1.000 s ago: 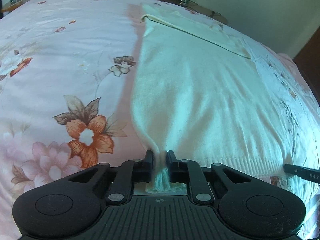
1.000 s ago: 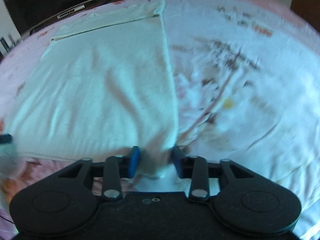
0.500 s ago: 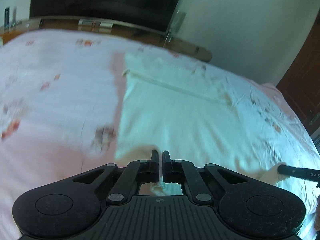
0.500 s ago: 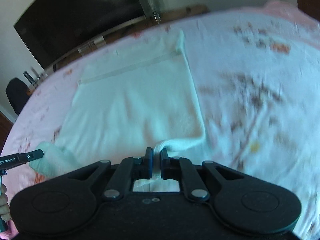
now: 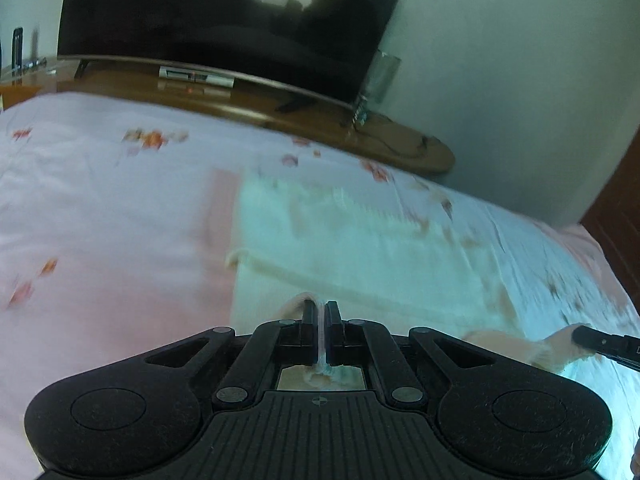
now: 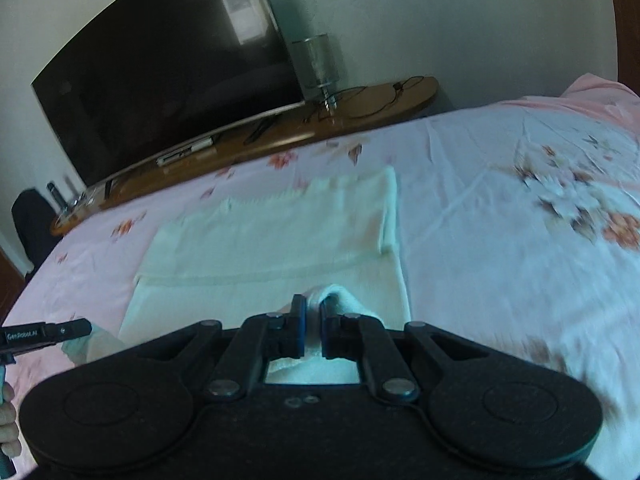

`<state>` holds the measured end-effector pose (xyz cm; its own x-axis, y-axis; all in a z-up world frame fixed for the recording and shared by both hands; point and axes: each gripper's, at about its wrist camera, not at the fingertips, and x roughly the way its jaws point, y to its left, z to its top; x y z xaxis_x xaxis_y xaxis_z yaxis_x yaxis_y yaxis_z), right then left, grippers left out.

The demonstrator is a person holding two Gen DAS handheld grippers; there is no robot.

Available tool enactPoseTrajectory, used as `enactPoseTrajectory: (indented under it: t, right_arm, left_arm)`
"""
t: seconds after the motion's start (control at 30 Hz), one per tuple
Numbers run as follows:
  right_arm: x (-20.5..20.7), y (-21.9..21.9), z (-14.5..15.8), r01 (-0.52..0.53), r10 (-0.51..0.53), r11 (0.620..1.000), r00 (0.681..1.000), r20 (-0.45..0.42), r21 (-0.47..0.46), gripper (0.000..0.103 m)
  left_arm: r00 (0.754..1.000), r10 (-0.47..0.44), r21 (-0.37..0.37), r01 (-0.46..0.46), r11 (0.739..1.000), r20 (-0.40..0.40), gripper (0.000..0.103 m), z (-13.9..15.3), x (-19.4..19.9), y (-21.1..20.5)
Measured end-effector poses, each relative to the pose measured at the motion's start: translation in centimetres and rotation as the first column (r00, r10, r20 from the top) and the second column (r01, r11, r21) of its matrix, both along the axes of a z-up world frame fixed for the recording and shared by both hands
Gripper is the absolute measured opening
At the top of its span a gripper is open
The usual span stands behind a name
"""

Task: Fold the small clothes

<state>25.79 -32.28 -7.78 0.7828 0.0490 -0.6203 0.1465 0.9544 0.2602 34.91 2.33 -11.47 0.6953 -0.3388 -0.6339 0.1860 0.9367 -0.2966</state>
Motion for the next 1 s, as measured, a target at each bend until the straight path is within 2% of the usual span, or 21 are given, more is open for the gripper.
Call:
enactPoseTrajectory:
  t: [0.3,0.4,0.43,0.5,0.53,0.57,0.6,0.63,0.67,0.7,0.73,0.83,0.9,1.0]
  right_arm:
    - [12.8,-4.6,-2.8,0.040,-0.040,0.999,0.999,0.002,0.034,0.008]
    - [16.2,-5.3,-4.8,0.037,-0.036,0.999,0.998,-0.046,0.018,0.009]
    - [17.1,-5.5,-5.5,0.041,-0.039,0.999,0.997,-0.072,0.024,0.017]
    - [17.9,-5.6,-6.5,0.040,-0.039,0.999,0.995,-0.095,0.004,0.026]
    - [17.8,-5.6,-6.4,0.031,-0.031,1.000,0.996,-0.089,-0.003,0.026]
    - [17.5,-5.7,-6.2,0.021,-0.022,1.000,0.997,-0.076,-0.009,0.028]
    - [17.2,-5.8,-5.9,0.020,-0.021,1.000,0.998,-0.061,-0.021,0.039]
    - [16.9,-5.9,-5.6,0.024,-0.026,0.999,0.999,-0.046,-0.038,0.055]
    - [16.6,-5.9,-5.4,0.021,-0.022,0.998,0.999,-0.030,-0.052,0.062]
    - [16.4,-6.0,-5.3,0.013,-0.014,0.998,1.000,-0.024,-0.062,0.069]
    - [16.6,-6.2,-5.2,0.007,-0.008,0.998,1.000,-0.028,-0.066,0.068]
    - [17.0,-6.1,-5.8,-0.034,0.031,0.998,0.998,-0.061,-0.049,0.058]
    - [17.5,-5.7,-6.2,-0.038,0.033,0.997,0.997,-0.072,-0.063,0.058]
    - [17.8,-5.5,-6.8,-0.017,0.010,0.996,0.997,-0.078,-0.091,0.058]
  left_arm:
    - [0.995,0.095,0.036,-0.096,0.995,0.026,0.003,-2.2,12.4,-4.3]
    - [0.993,0.115,0.072,-0.113,0.991,-0.018,0.004,-3.8,15.5,-4.8]
    - [0.992,0.121,0.069,-0.119,0.991,-0.033,0.004,-4.1,16.2,-4.6]
    - [0.991,0.108,0.048,-0.104,0.993,-0.075,0.004,-4.3,16.8,-4.2]
    - [0.992,0.096,0.040,-0.093,0.995,-0.077,0.005,-4.1,16.8,-3.9]
    - [0.993,0.089,0.042,-0.086,0.995,-0.072,0.019,-3.9,16.7,-3.6]
    - [0.994,0.090,0.058,-0.087,0.995,-0.062,0.054,-3.6,16.5,-3.4]
    - [0.995,0.095,0.073,-0.092,0.993,-0.040,0.077,-3.2,16.1,-3.2]
    - [0.995,0.099,0.076,-0.099,0.992,0.001,0.103,-2.8,15.6,-2.8]
    - [0.993,0.103,0.086,-0.108,0.990,0.058,0.103,-2.3,14.9,-2.5]
    - [0.994,0.084,0.103,-0.092,0.990,0.076,0.103,-2.0,14.7,-2.5]
    - [0.999,0.011,0.152,-0.018,0.988,0.047,0.103,-2.6,14.8,-2.7]
    - [0.999,-0.018,0.199,0.008,0.980,0.046,0.101,-3.3,14.9,-3.1]
    - [0.997,-0.068,0.238,0.058,0.969,0.034,0.086,-4.2,15.4,-3.9]
